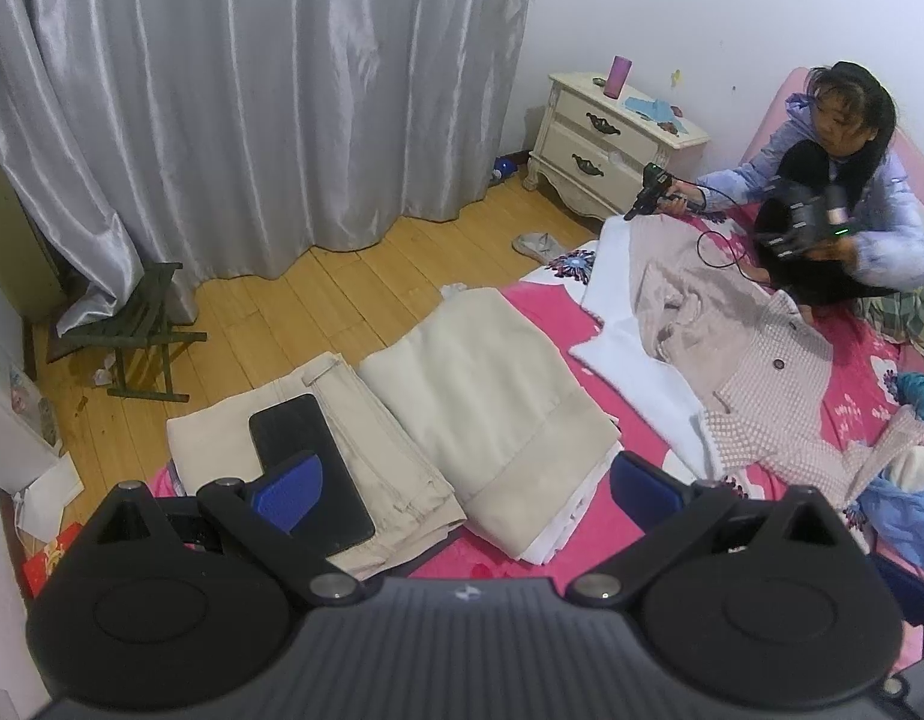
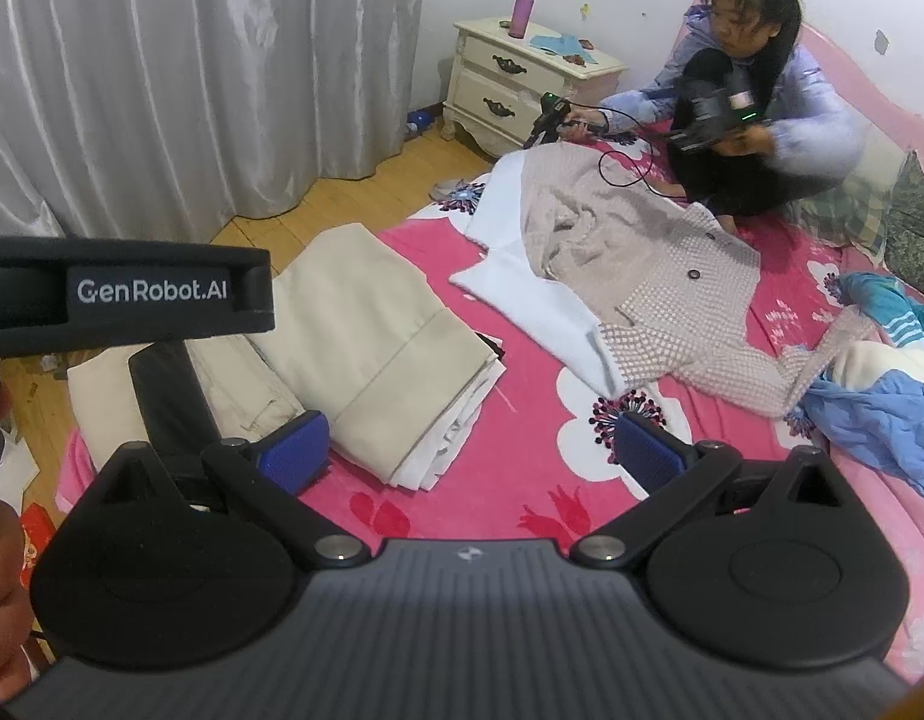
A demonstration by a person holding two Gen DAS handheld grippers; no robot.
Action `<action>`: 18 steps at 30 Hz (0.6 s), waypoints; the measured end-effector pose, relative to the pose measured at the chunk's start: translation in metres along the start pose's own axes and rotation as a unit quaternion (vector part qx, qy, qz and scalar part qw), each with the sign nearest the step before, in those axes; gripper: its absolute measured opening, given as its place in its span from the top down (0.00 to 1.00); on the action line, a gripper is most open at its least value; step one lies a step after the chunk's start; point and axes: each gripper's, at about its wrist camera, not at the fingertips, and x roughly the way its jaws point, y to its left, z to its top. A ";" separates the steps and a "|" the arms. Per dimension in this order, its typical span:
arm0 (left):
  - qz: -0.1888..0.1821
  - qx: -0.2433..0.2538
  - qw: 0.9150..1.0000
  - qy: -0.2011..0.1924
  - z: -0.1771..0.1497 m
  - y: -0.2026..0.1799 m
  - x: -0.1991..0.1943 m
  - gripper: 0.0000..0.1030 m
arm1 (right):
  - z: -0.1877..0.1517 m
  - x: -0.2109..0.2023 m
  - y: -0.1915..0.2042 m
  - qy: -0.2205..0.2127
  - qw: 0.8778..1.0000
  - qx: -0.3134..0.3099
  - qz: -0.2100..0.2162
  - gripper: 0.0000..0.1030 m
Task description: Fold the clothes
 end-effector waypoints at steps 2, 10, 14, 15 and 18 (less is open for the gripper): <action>0.000 0.001 1.000 0.000 0.000 0.000 0.000 0.00 | 0.000 -0.001 -0.001 0.000 1.000 0.000 -0.001 0.01; 0.000 0.000 1.000 0.000 -0.003 -0.001 0.000 0.00 | -0.002 -0.002 -0.001 0.001 1.000 -0.004 -0.005 0.01; 0.001 -0.001 1.000 0.000 -0.004 -0.001 -0.001 0.00 | -0.002 -0.003 0.000 0.001 1.000 -0.007 -0.006 0.01; 0.001 -0.001 1.000 0.000 -0.004 -0.001 -0.001 0.00 | -0.002 -0.003 0.000 0.002 1.000 -0.008 -0.007 0.01; 0.003 -0.003 1.000 -0.001 -0.003 0.000 0.000 0.00 | -0.002 -0.002 0.001 0.002 1.000 -0.010 -0.006 0.01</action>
